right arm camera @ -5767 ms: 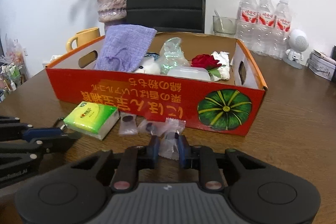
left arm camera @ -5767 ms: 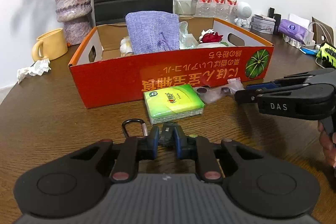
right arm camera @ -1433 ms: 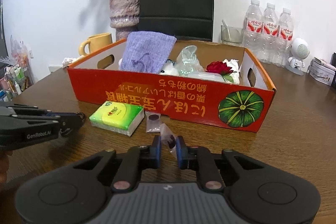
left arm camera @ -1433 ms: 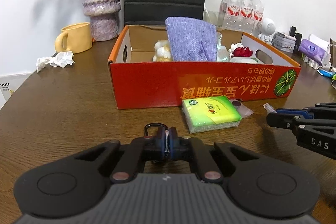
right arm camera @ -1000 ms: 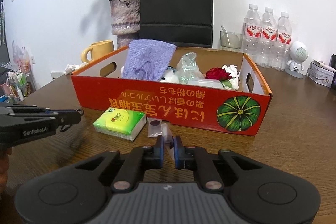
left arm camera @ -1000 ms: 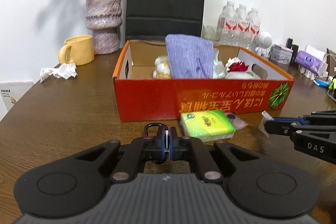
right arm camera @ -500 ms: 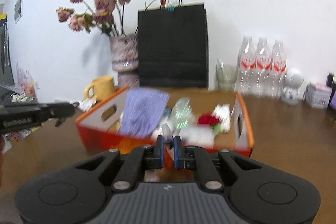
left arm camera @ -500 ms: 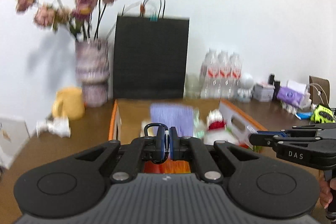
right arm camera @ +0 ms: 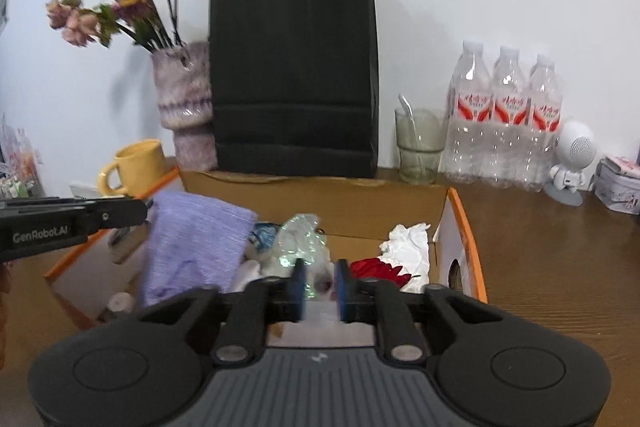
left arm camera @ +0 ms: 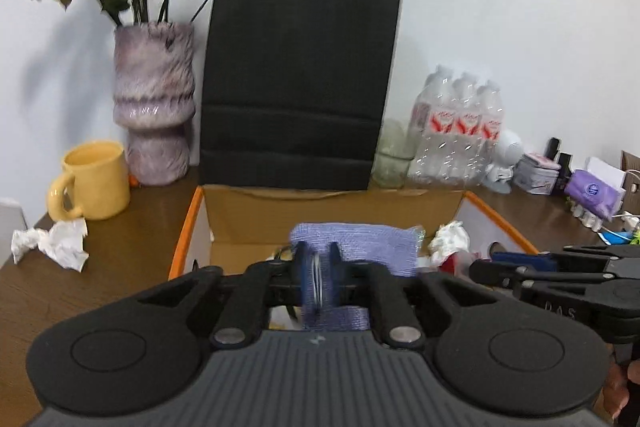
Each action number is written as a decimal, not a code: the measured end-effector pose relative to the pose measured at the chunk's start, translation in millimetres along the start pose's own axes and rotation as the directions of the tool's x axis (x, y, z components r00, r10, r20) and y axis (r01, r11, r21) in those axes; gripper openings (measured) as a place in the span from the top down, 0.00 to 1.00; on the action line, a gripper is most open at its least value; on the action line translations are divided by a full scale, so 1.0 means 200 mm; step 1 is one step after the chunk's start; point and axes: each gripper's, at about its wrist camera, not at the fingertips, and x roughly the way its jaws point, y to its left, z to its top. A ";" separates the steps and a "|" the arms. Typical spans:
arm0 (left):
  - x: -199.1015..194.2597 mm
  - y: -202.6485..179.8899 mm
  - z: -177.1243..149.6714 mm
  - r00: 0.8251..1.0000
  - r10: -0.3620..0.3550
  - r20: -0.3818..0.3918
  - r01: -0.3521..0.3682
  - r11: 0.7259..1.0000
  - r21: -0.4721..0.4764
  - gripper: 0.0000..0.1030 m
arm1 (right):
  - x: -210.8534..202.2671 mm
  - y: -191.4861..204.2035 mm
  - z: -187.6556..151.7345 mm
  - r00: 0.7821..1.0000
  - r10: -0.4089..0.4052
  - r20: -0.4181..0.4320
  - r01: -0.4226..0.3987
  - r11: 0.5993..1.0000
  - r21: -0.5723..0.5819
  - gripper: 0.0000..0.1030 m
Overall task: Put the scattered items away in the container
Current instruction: 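Release the carabiner and wrapper into the box from both grippers, then move both tools back to the table and grasp the green tissue pack with the left gripper, then hold the tissue pack with the left gripper while the right grasps the last wrapper, then lower the tissue pack and wrapper into the box and open both grippers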
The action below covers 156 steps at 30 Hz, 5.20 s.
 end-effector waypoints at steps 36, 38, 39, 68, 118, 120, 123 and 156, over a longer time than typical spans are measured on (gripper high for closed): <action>-0.29 -0.13 -0.22 0.993 0.116 -0.007 -0.116 0.992 0.040 0.00 | -0.30 0.00 -0.15 0.996 -0.086 0.026 0.087 0.996 -0.008 0.00; -0.33 -0.15 -0.27 0.994 0.104 -0.024 -0.104 0.994 0.028 0.00 | -0.37 0.00 -0.21 0.995 -0.095 0.031 0.096 0.995 -0.011 0.00; -0.34 -0.16 -0.29 0.994 0.101 -0.033 -0.100 0.995 0.025 0.00 | -0.40 0.00 -0.24 0.995 -0.096 0.030 0.096 0.995 -0.014 0.00; -0.25 -0.02 -0.48 0.983 0.070 -0.170 -0.074 0.997 -0.019 0.36 | -0.19 0.29 -0.44 0.995 0.001 -0.103 -0.011 0.995 -0.101 0.14; -0.50 -0.04 -0.57 0.994 0.021 -0.103 -0.026 0.999 -0.041 0.36 | -0.39 0.27 -0.57 0.986 0.059 -0.157 -0.065 0.997 -0.035 0.32; -0.49 -0.03 -0.58 0.993 0.019 -0.117 -0.024 0.999 -0.034 0.36 | -0.39 0.28 -0.58 0.987 0.048 -0.152 -0.056 0.997 -0.050 0.44; -0.48 -0.03 -0.60 0.990 0.017 -0.139 -0.021 0.999 -0.027 0.36 | -0.41 0.27 -0.58 0.989 0.054 -0.140 -0.060 0.997 -0.040 0.62; -0.49 -0.15 -0.15 0.996 0.010 0.089 -0.013 1.000 0.024 0.37 | -0.57 0.06 -0.20 0.989 0.041 0.140 -0.047 0.998 0.043 0.97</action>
